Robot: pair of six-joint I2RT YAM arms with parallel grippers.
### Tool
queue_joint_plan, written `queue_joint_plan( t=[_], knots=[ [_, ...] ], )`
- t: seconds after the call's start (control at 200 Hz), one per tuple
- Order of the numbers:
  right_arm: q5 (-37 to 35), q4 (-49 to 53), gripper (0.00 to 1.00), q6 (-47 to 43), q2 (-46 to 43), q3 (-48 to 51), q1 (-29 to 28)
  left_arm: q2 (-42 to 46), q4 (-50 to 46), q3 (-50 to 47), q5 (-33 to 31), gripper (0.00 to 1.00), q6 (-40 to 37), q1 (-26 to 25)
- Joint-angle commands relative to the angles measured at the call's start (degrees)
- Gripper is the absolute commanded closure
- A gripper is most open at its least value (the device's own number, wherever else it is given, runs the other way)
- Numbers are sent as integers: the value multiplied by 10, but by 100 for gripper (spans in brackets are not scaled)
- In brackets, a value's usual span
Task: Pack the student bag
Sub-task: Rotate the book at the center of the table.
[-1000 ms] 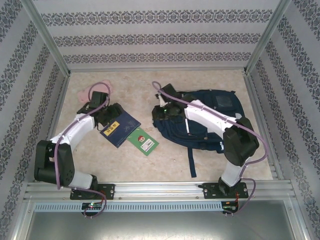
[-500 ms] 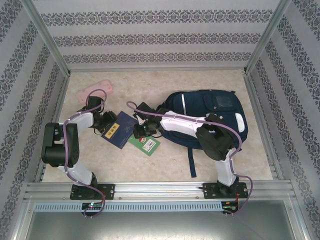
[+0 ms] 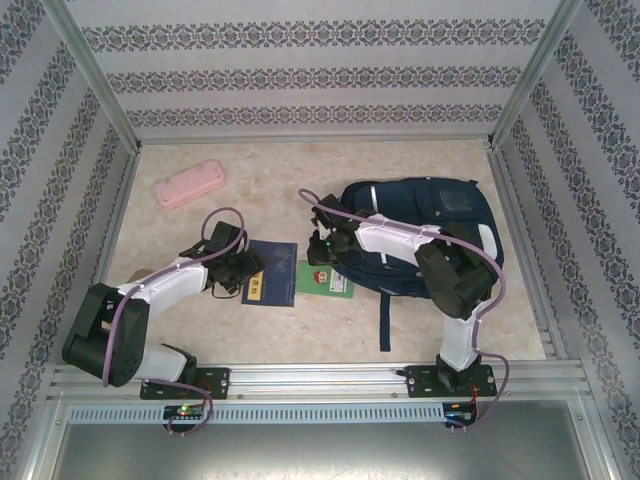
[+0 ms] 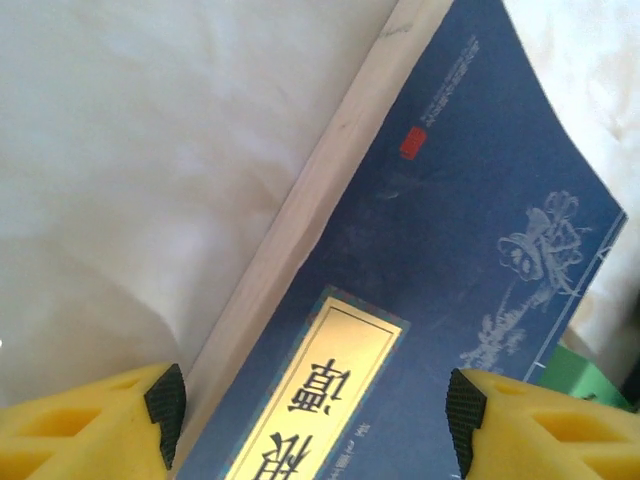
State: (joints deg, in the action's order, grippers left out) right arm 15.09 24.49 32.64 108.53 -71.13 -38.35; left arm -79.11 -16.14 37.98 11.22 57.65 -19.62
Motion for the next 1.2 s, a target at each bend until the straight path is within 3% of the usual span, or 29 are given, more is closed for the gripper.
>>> queue_joint_plan(
  t=[0.0,0.225,0.629,0.824,0.999,1.194],
  knots=[
    [-19,14,76,-8,-25,-11,-3,13,-53,32,-43,27,5,-4],
    [19,-4,73,24,0,-65,-44,34,-102,49,-69,26,-48,19],
    [31,13,72,22,138,-162,-86,114,-176,44,-109,25,-52,58],
    [41,15,73,22,203,-225,-96,154,-188,30,-105,24,-52,67],
    [51,65,73,-8,277,-369,-92,154,-159,13,-81,23,-62,70],
    [47,89,70,-23,258,-417,-84,119,-131,11,-57,22,-72,75]
  ],
)
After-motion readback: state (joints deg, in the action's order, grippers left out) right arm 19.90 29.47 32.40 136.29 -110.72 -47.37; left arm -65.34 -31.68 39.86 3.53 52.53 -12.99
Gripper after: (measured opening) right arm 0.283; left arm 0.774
